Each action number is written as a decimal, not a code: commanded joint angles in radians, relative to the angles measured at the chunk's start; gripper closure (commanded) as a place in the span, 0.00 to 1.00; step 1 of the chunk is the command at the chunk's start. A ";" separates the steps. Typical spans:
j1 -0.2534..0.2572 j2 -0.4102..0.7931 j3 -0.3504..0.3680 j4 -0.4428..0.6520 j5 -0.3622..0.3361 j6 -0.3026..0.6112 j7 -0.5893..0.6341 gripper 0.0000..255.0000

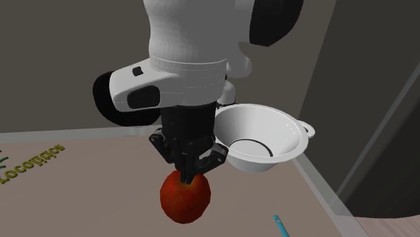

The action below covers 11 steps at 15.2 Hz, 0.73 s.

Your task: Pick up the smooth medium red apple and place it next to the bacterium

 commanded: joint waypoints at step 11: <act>-0.113 -0.125 -0.030 -0.125 0.027 0.014 -0.136 1.00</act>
